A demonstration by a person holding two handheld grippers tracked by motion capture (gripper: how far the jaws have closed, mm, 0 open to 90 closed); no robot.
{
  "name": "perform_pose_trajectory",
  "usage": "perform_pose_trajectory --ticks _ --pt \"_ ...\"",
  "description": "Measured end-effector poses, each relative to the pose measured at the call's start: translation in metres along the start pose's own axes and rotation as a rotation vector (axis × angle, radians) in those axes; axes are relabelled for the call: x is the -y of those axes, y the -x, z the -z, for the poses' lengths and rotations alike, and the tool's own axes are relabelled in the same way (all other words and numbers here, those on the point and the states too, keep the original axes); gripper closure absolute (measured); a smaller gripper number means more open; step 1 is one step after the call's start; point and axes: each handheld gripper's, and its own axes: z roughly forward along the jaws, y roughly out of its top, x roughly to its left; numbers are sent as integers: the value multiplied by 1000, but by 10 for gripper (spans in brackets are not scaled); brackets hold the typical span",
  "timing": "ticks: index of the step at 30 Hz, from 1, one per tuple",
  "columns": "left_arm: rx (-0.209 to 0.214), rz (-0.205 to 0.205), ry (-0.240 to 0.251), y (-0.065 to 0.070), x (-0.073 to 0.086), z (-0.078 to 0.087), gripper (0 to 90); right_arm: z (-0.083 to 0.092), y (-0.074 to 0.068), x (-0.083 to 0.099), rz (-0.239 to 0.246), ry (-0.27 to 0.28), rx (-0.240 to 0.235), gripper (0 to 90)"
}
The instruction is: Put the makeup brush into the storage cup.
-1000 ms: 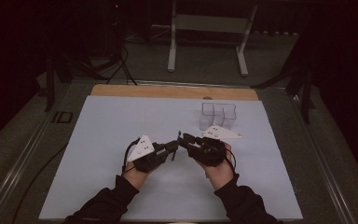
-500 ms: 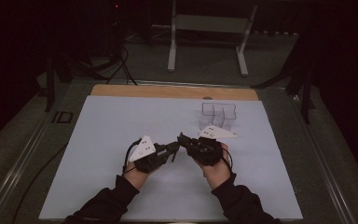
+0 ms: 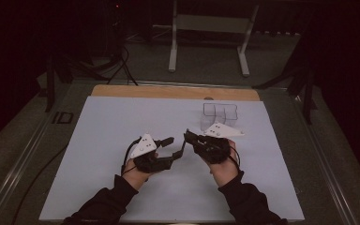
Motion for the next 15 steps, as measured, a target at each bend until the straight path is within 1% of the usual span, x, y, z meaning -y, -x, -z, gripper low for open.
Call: perform_pose_trajectory --ticks 2,6,10,11,12,13,15 --pt "-1 6 -12 0 -1 0 382 3 3 -2 5 -1 2 844" --pt "4 9 -20 1 -4 3 335 9 9 -5 13 -1 1 844" --pt "-1 1 -26 -1 -6 9 294 18 17 -10 16 6 8 844" --pt "-1 1 -26 -1 -6 9 283 18 17 -10 16 6 8 844" --pt "-11 4 -36 -2 -7 13 276 23 22 -13 16 14 17 844" --pt "-9 8 -40 -3 -8 15 273 25 24 -14 16 18 18 844" --pt "-18 11 -52 -4 -8 19 262 31 29 -18 17 22 19 844"
